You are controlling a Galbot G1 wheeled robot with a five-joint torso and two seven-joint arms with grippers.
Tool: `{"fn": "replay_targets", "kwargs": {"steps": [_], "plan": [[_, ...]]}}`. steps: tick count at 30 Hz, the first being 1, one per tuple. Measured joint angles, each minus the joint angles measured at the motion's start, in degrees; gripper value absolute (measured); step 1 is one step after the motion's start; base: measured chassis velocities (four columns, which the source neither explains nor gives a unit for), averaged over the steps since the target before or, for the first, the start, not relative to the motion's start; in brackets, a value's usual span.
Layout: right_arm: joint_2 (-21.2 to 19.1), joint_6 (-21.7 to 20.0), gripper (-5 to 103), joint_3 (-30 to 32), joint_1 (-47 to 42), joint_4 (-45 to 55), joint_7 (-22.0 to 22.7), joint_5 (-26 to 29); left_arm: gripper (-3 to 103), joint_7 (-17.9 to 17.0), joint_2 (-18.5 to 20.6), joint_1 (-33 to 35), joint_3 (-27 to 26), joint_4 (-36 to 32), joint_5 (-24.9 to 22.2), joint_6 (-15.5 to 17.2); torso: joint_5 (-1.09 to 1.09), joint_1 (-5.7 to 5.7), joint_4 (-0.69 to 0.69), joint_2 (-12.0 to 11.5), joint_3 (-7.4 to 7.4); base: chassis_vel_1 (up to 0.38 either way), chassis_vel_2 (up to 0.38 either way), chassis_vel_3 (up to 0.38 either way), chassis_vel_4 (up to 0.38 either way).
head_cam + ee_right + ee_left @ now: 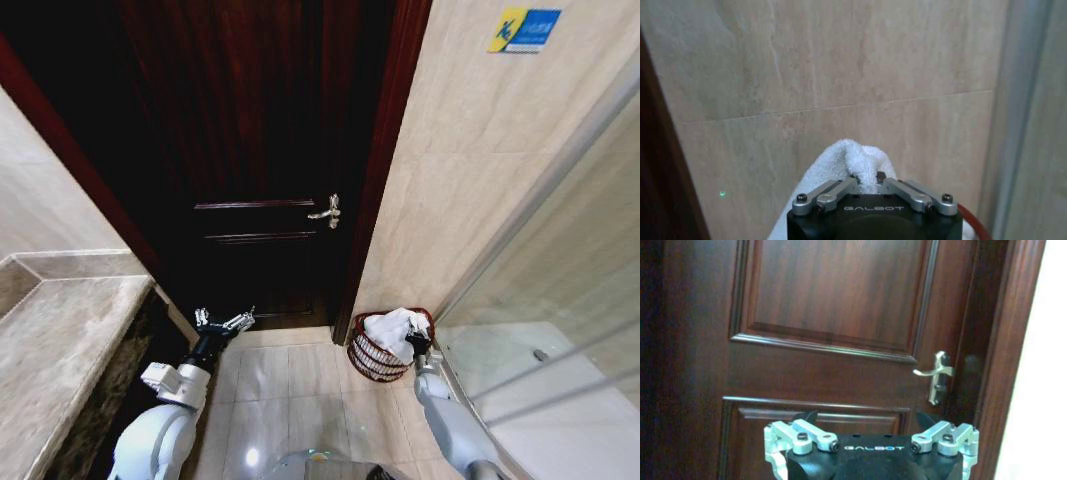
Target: Discard the used towel into the hamper.
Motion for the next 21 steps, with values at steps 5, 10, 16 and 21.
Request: {"fn": "replay_targets", "kwargs": {"steps": [5,10,16,21], "plan": [[-0.47,-2.82,4,-0.02,-0.3,0.03,-0.12,0.94,99,0.0,0.0,-0.02,0.0,0.0,0.0,0.0,-0.01,0.07,-0.04,-0.03,0.02,-0.122,0.144,0.101,-0.092],[-1.54,-8.91,4,0.01,-1.1,-0.01,0.0,0.72,99,0.0,-0.01,0.02,0.0,0.0,0.0,0.0,0.0,-0.02,0.01,-0.01,0.0,-0.015,0.036,0.008,0.057],[-2.44,-15.12,4,0.34,1.72,-3.06,-1.89,2.57,99,0.0,-0.01,0.01,0.0,0.0,0.0,0.0,-0.02,-0.07,-0.05,0.02,-0.02,0.019,-0.065,-0.048,0.042],[-2.77,-21.96,4,0.34,6.51,-6.33,-4.23,3.14,99,0.0,-0.01,0.01,0.0,0.0,0.0,0.0,-0.01,-0.02,0.0,0.01,0.0,0.0,0.0,0.0,0.0]]}}
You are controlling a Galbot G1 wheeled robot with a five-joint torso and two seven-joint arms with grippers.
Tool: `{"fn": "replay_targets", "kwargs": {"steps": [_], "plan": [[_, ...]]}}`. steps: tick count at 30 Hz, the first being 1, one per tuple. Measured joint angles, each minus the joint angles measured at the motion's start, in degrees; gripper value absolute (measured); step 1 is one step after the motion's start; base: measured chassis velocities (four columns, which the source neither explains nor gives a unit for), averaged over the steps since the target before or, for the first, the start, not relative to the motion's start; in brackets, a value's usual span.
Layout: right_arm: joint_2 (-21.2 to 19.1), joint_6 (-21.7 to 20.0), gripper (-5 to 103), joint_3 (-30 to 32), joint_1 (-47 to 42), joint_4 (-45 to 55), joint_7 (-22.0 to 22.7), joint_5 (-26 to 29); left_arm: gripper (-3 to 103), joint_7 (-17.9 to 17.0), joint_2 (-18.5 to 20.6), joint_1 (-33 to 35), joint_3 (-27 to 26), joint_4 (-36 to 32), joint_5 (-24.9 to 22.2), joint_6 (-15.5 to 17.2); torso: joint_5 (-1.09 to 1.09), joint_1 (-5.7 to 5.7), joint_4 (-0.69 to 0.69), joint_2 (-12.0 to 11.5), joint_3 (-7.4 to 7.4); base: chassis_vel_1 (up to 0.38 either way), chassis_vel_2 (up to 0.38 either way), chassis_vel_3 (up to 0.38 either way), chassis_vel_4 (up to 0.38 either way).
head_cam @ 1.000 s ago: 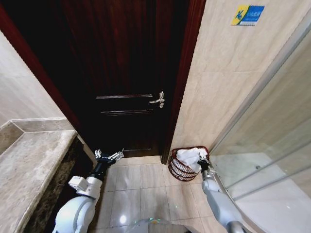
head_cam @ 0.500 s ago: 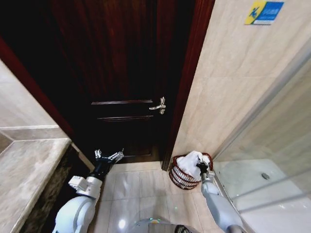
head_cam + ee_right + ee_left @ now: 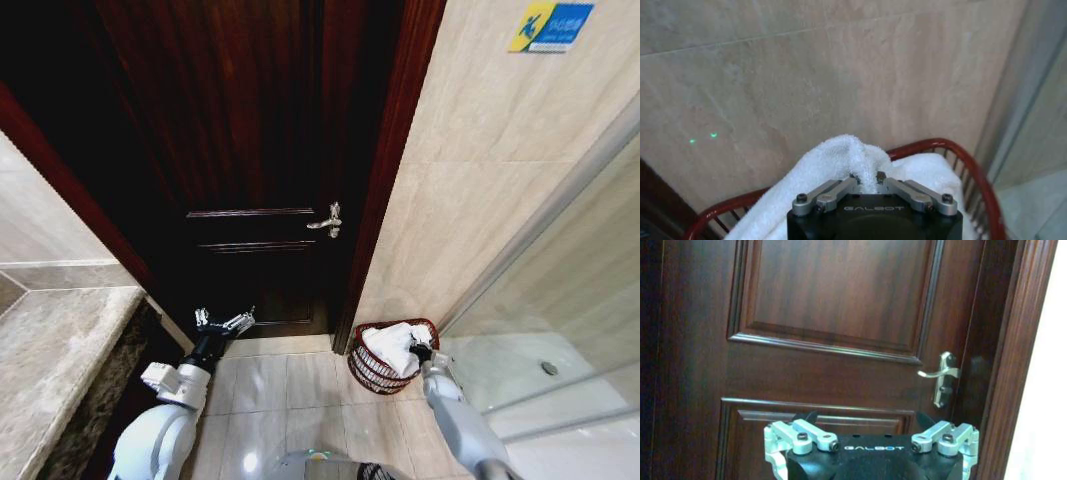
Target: Discard the used towel into the hamper.
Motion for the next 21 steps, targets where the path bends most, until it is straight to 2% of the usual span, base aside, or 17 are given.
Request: {"fn": "replay_targets", "kwargs": {"steps": [3,5,10,12,16,17,21], "plan": [[0.31,-3.79,4,0.21,3.88,-3.78,-1.26,-1.13,99,0.0,0.0,0.0,0.0,0.0,0.0,0.0,-0.05,0.01,0.0,0.0,0.0,0.0,0.0,0.0,0.0],[0.98,-4.66,4,0.9,6.37,-7.76,-2.33,-3.71,99,0.0,0.0,0.0,0.0,0.0,0.0,0.0,-0.01,0.01,0.0,0.0,0.0,0.0,0.0,0.0,0.0],[1.3,-5.67,4,3.02,6.89,-9.75,-2.97,-5.35,99,0.0,0.0,0.0,0.0,0.0,0.0,0.0,-0.01,0.01,0.0,0.0,0.0,0.0,0.0,0.0,0.0],[1.26,-5.96,4,4.04,6.3,-10.11,-3.04,-5.83,99,0.0,0.0,0.0,0.0,0.0,0.0,0.0,-0.04,0.0,-0.06,0.0,0.0,0.0,0.0,0.0,0.0],[1.63,-6.18,4,4.59,6.09,-11.7,-3.96,-7.36,99,0.0,0.0,0.0,0.0,0.0,0.0,0.0,-0.04,0.0,-0.04,0.0,0.0,0.0,0.0,0.0,0.0],[1.9,-6.13,4,4.91,5.67,-12.14,-4.36,-7.9,99,0.0,0.0,0.0,0.0,0.0,0.0,0.0,-0.01,0.0,0.01,0.0,0.0,0.0,0.0,0.0,0.0],[2.42,-5.84,4,5.48,5.63,-13.75,-4.69,-8.78,99,0.0,0.0,0.0,0.0,0.0,0.0,0.0,-0.04,0.0,-0.04,0.0,0.0,0.0,0.0,0.0,0.0]]}}
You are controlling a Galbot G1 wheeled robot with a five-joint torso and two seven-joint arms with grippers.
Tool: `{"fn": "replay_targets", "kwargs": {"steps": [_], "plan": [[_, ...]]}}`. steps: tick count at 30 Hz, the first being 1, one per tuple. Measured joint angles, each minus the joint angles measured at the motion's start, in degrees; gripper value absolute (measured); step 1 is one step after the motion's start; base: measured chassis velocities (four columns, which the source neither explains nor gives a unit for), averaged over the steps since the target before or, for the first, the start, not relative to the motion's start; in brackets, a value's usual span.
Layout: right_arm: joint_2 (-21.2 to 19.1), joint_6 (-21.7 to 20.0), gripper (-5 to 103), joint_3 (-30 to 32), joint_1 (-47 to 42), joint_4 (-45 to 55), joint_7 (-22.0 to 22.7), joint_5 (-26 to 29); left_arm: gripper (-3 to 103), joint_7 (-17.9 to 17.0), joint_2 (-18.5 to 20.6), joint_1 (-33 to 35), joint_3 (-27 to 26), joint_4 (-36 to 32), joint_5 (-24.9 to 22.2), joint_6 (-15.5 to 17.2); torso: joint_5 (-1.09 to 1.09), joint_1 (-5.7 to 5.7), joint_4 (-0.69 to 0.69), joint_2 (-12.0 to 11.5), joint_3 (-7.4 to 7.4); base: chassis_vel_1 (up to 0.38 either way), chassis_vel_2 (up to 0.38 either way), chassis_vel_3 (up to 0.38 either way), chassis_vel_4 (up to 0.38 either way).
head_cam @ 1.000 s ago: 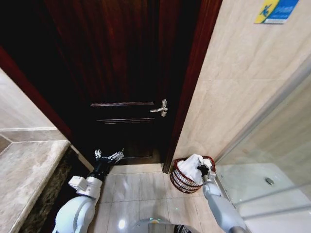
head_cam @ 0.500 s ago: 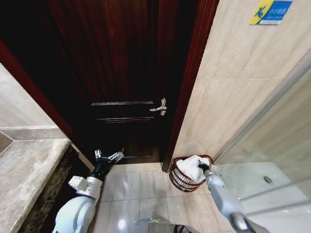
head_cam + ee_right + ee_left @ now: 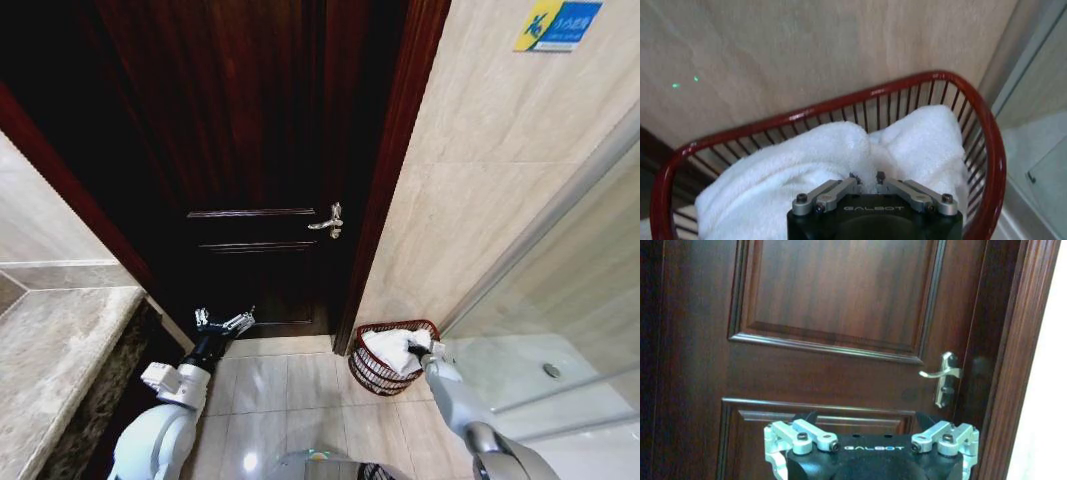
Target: Discard the used towel into the hamper.
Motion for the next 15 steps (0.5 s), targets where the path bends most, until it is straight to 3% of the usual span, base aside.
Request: {"fn": "replay_targets", "kwargs": {"steps": [5,8,11,15], "plan": [[0.9,0.23,4,0.03,1.19,-1.38,-0.06,-0.82,99,0.0,0.0,0.0,0.0,0.0,0.0,0.0,0.02,0.0,0.04,0.0,0.0,0.0,0.0,0.0,0.0],[0.98,2.36,4,-0.06,1.1,-1.09,0.43,-0.73,99,0.0,0.0,0.0,0.0,0.0,0.0,0.0,0.03,0.0,0.03,0.0,0.0,0.0,0.0,0.0,0.0],[0.82,7.67,4,-0.27,-0.67,0.49,0.8,-1.12,99,0.0,0.0,0.0,0.0,0.0,0.0,0.0,0.03,0.0,0.01,0.0,0.0,0.0,0.0,0.0,0.0],[0.88,9.7,4,-0.16,-2.2,1.43,1.63,-1.23,99,0.0,0.0,0.0,0.0,0.0,0.0,0.0,0.02,0.0,0.03,0.0,0.0,0.0,0.0,0.0,0.0]]}}
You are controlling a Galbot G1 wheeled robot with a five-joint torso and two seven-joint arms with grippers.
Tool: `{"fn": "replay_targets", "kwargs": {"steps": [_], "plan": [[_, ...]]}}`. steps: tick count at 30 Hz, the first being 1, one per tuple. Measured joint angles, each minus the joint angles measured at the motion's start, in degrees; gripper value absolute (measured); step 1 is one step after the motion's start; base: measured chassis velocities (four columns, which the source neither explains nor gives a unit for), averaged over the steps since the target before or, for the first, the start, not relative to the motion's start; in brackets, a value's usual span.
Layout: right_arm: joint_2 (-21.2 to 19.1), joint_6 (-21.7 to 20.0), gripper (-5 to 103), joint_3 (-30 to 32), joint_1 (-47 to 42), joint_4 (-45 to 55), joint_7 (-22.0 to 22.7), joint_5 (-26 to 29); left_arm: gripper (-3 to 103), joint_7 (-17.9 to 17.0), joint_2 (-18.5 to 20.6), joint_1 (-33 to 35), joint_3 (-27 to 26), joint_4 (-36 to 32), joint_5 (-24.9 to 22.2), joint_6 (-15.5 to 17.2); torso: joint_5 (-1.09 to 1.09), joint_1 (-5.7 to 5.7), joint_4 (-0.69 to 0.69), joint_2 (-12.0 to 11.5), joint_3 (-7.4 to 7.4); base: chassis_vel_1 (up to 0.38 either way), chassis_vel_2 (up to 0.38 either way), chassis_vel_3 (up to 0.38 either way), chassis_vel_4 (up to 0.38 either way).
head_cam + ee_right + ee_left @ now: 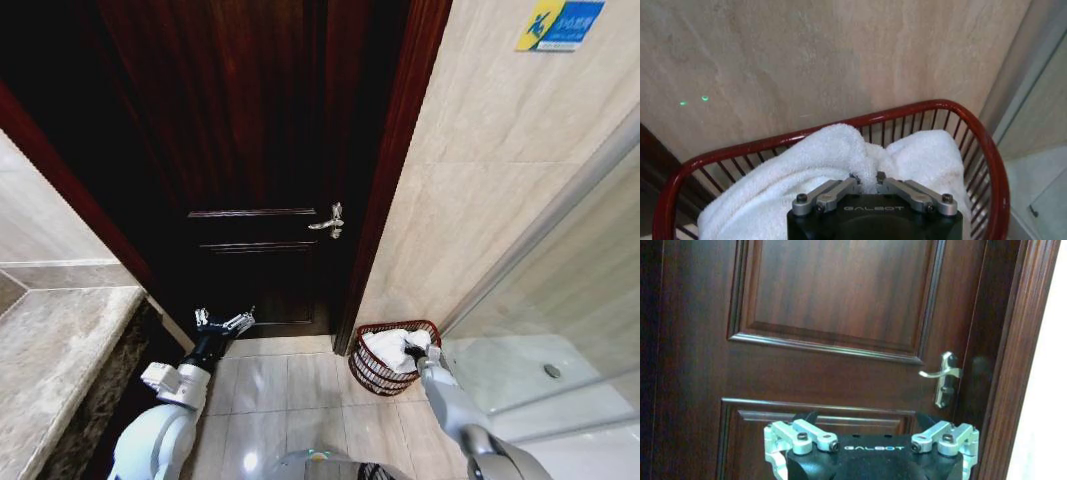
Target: Discard the used towel into the hamper.
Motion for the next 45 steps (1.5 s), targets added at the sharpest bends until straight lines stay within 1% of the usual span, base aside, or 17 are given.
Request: {"fn": "replay_targets", "kwargs": {"steps": [4,7,12,17,19,23,24,26,28,31,32,34,35,38,41,45], "plan": [[0.0,0.4,4,0.39,-2.76,1.77,-0.88,-0.37,99,0.0,0.0,0.0,0.0,0.0,0.0,0.0,0.0,0.0,-0.01,0.0,0.0,0.0,0.0,0.0,0.0],[-0.14,1.97,4,0.97,-5.84,3.5,-1.2,-0.92,99,0.0,0.0,0.0,0.0,0.0,0.0,0.0,0.01,-0.01,-0.01,0.0,0.0,0.0,0.0,0.0,0.0],[-0.61,2.44,4,1.1,-7.89,5.69,-1.71,-0.82,99,0.0,0.0,0.0,0.0,0.0,0.0,0.0,0.0,-0.02,-0.02,0.0,-0.01,-0.017,0.02,0.016,-0.012],[-0.86,1.37,4,0.91,-8.4,6.54,-2.35,-0.81,99,0.0,0.0,0.01,0.0,0.0,0.0,0.0,0.0,-0.02,-0.01,0.01,-0.01,-0.103,0.116,0.098,-0.119],[-0.88,0.3,4,0.9,-8.03,5.93,-2.74,-0.77,99,0.0,0.0,0.0,0.0,0.0,0.0,0.0,0.0,-0.01,0.0,0.0,0.0,-0.153,0.146,0.18,-0.188],[-0.79,-0.23,4,0.94,-7.88,5.17,-2.72,-0.69,99,0.0,0.01,0.01,0.0,0.0,0.0,0.0,0.01,-0.01,0.0,0.0,-0.01,-0.202,0.198,0.194,-0.219],[-0.69,-0.67,4,0.92,-8.07,5.11,-2.68,-0.75,99,0.0,0.0,0.0,0.0,0.0,0.0,0.0,-0.03,0.02,-0.01,-0.01,0.0,-0.192,0.212,0.201,-0.219],[-0.33,-1.95,4,0.89,-8.78,5.05,-2.63,-1.28,99,0.0,0.01,-0.01,0.0,0.0,0.0,0.0,0.03,0.09,-0.01,-0.03,0.02,-0.145,0.186,0.187,-0.139],[-0.17,-2.58,4,0.88,-9.49,5.09,-2.63,-1.36,99,0.0,0.01,-0.01,0.0,0.0,0.0,0.0,0.0,0.07,0.0,-0.02,0.02,-0.127,0.137,0.128,-0.111],[-0.02,-2.4,4,0.93,-10.38,5.18,-2.61,-1.61,99,0.0,0.01,0.0,0.0,0.0,0.0,0.0,-0.01,0.05,0.03,-0.03,0.02,-0.03,0.073,0.025,-0.018],[0.07,-0.83,4,1.07,-11.35,5.24,-2.58,-1.77,99,0.0,0.01,0.0,0.0,0.0,0.0,0.0,0.03,0.01,0.02,-0.02,0.01,0.0,0.0,0.0,0.0],[0.07,-0.26,4,1.14,-11.61,5.28,-2.58,-1.78,99,0.0,0.0,0.01,0.0,0.0,0.0,0.0,0.02,-0.01,0.0,-0.01,0.0,0.028,-0.015,0.009,0.065],[0.08,0.37,4,1.25,-11.93,5.43,-2.54,-1.71,99,0.0,0.01,0.01,0.0,0.0,0.0,0.0,0.0,-0.04,-0.03,0.0,-0.01,0.017,-0.07,-0.023,0.03],[0.18,0.07,4,1.3,-11.86,5.24,-2.34,-1.78,99,0.0,0.0,0.02,0.0,0.0,0.0,0.0,0.0,-0.05,-0.02,0.02,-0.02,0.04,-0.084,-0.06,0.03],[0.87,-2.12,4,1.36,-10.84,3.92,-1.38,-2.25,99,0.0,0.01,0.01,0.0,0.0,0.0,0.0,-0.01,-0.04,0.01,0.01,-0.01,0.0,0.0,0.0,0.0],[1.1,-3.19,4,0.93,-10.27,3.83,-0.72,-2.71,99,0.0,0.01,0.0,0.0,0.0,0.0,0.0,0.0,0.01,-0.01,0.0,0.0,0.0,0.0,0.0,0.0]]}}
